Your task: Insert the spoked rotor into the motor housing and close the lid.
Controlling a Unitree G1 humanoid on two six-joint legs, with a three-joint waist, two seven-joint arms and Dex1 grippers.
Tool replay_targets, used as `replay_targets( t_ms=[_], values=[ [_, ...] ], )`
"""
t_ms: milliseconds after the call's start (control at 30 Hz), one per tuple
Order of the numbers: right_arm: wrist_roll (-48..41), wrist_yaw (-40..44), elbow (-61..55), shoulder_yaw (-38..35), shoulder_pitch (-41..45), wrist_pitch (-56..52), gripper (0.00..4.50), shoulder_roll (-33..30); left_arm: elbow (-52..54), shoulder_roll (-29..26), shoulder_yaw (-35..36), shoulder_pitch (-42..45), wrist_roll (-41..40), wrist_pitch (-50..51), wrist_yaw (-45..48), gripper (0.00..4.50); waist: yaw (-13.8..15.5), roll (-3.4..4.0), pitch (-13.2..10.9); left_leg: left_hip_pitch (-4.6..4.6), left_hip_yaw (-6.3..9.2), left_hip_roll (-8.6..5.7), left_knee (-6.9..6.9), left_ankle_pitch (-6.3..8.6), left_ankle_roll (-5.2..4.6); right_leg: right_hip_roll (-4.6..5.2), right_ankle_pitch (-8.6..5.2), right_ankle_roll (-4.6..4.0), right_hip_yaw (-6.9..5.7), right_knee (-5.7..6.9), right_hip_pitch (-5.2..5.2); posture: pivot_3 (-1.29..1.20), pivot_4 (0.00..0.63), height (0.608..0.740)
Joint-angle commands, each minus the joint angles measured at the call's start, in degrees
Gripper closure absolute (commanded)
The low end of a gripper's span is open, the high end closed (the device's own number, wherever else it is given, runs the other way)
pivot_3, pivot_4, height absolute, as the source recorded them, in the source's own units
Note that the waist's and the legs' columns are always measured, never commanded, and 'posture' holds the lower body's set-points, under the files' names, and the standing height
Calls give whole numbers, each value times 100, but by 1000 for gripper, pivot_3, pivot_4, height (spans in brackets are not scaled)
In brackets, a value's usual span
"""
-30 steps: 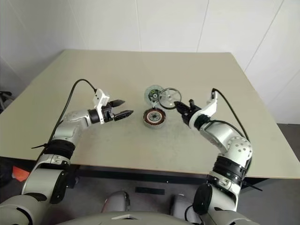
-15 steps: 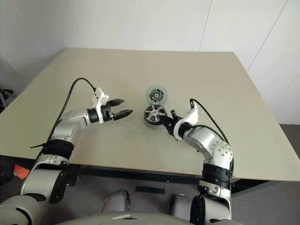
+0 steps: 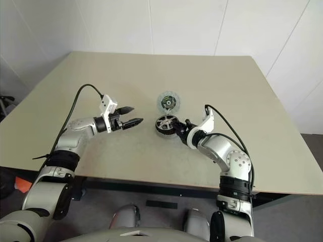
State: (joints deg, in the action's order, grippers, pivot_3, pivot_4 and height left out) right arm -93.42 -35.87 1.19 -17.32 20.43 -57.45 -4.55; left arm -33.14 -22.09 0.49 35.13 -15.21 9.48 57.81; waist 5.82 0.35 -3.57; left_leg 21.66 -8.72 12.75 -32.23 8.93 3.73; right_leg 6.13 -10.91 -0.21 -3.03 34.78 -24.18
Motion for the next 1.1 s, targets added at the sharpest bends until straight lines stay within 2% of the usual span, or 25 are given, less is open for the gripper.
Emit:
replay_targets(
  t_ms=[33,67,633,867,1100],
  values=[
    [-23,188,-279,79,62,70,1472,-166,253,-35,72,96,-55,14,-25,71,10,0,0,0,0,0,-1,0,0,0,0,0,0,0,1,0,0,740],
    [29,265,-331,118,51,67,1178,-220,270,-39,74,90,-60,22,-24,71,17,-1,0,0,0,0,-2,0,0,0,0,0,0,1,1,0,0,740],
    [527,1054,-973,478,-101,166,1178,-772,293,-6,34,150,-39,98,10,71,46,-1,0,4,2,-1,-7,0,-1,1,1,0,0,2,2,0,0,740],
    [1735,1948,-1212,809,-21,254,1178,-1320,250,-1,29,169,-28,85,23,71,131,-1,0,9,2,-1,-10,1,-1,1,13,-21,-1,2,2,0,0,740],
    [2431,2408,-1282,900,-42,239,1178,-1380,200,-2,26,205,-16,59,38,71,142,-1,0,8,3,0,-14,1,-2,1,14,-22,-1,5,2,0,0,740]
  ],
)
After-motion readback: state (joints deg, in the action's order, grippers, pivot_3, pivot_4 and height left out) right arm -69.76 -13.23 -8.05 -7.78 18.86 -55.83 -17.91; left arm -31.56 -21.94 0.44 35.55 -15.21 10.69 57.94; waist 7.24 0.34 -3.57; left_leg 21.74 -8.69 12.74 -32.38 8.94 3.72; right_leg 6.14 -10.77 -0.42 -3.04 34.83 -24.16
